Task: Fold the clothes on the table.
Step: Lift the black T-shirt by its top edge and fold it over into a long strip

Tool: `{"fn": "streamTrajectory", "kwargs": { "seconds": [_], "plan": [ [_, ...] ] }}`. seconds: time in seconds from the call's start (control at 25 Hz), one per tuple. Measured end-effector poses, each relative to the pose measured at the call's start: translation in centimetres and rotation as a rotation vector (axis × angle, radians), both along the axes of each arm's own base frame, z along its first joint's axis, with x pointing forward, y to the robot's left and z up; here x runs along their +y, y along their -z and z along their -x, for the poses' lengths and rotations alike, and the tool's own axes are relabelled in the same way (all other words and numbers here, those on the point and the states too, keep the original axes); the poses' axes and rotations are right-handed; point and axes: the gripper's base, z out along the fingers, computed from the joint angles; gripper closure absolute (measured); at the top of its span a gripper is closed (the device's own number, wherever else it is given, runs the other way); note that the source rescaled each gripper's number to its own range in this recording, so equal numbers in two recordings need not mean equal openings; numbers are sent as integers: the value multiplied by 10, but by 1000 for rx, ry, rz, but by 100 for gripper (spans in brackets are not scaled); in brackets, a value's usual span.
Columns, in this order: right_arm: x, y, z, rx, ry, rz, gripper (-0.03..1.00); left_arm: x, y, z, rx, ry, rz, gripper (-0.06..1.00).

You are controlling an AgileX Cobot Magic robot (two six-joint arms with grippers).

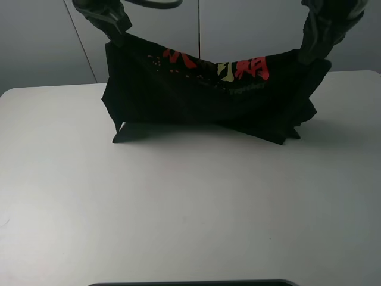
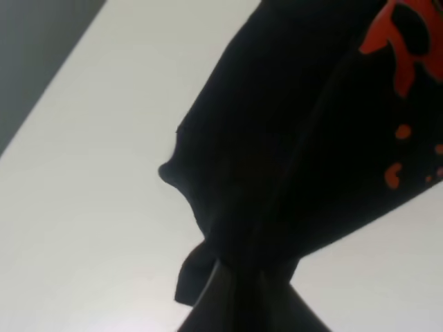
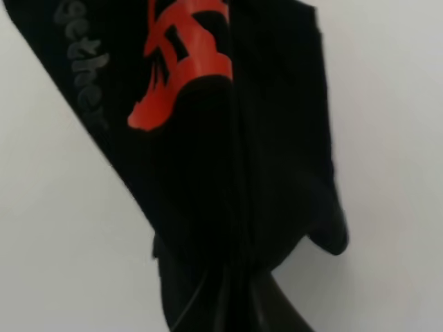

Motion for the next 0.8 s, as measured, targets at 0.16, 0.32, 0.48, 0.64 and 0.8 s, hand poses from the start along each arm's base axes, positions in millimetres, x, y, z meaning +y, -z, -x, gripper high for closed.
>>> {"fn": "streamTrajectory", "kwargs": {
  "seconds": [0.16,0.32,0.48,0.64,0.8],
  "plan": [
    [9,11,30,54,-63,9,97,13,17,20,81,3,-39,94],
    [24,27,63,139,-129,-17,97,28,32,45,160,2,-71,94],
    [32,54,87,250,-158,18,97,45,51,74,254,-3,-98,94],
    [30,73,102,333,-160,35,97,63,81,101,336,-9,-149,94],
    [29,79,107,366,-144,31,97,72,108,113,348,-18,-155,94]
  ]
}}
